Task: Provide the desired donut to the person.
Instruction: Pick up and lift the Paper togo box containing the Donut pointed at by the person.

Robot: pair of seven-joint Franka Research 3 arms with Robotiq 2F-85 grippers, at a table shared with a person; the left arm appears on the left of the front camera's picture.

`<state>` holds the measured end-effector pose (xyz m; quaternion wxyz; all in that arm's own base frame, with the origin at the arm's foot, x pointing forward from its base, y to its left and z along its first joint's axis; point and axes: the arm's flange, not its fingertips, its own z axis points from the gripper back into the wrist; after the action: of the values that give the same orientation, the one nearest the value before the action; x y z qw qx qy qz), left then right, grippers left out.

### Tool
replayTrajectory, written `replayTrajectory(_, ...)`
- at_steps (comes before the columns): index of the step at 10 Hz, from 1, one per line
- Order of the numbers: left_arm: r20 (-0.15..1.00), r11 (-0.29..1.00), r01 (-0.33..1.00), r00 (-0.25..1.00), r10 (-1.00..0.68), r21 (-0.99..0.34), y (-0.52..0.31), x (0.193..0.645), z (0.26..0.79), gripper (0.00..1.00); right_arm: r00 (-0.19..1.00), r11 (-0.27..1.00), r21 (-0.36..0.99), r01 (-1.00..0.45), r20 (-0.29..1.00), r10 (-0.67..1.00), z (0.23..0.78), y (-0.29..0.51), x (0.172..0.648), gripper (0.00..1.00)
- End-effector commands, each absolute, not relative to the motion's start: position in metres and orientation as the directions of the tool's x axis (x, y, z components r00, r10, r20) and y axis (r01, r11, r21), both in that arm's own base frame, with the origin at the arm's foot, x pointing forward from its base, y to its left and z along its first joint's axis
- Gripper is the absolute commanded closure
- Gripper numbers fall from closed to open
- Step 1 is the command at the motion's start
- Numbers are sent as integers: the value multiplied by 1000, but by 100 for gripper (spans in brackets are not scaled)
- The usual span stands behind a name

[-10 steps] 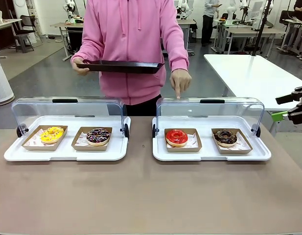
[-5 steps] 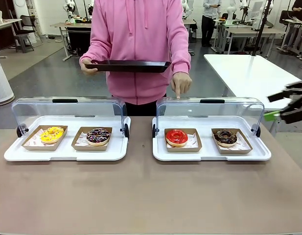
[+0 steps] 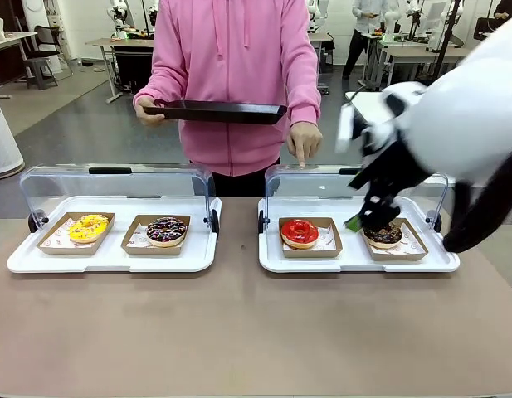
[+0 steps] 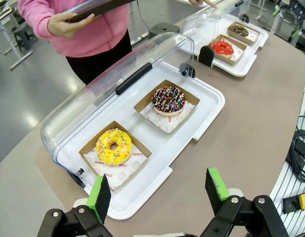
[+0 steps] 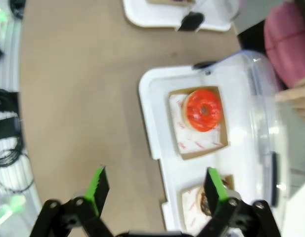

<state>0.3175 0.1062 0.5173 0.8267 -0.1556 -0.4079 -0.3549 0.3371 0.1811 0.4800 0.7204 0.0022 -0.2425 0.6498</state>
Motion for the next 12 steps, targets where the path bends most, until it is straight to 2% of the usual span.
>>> replayTrajectory(1,788,708,707,428,-443,14,106,317,518,0,10,76,-251,-965,255,967,438,196,379,0)
replayTrajectory(2,788,708,707,428,-443,14,106,317,518,0,2,55,-217,-975,239,971,415,204,390,0)
replayTrajectory(3,788,708,707,428,-443,14,106,317,518,0,21,90,-202,-975,323,946,406,204,403,0)
replayTrajectory(4,788,708,707,428,-443,14,106,317,518,0,31,106,-192,-976,357,934,422,192,401,0)
replayTrajectory(5,788,708,707,428,-443,14,106,317,518,0,12,67,-214,-974,252,968,400,202,380,0)
replayTrajectory(7,788,708,707,428,-443,14,106,317,518,0,12,67,-214,-974,252,968,400,202,380,0)
replayTrajectory(8,788,708,707,428,-443,14,106,317,518,0,25,83,-202,-976,275,961,400,201,394,0)
replayTrajectory(9,788,708,707,428,-443,14,106,317,518,0,40,82,-162,-983,246,968,392,203,423,0)
replayTrajectory(12,788,708,707,428,-443,14,106,317,518,0,26,53,-157,-986,168,985,377,206,451,0)
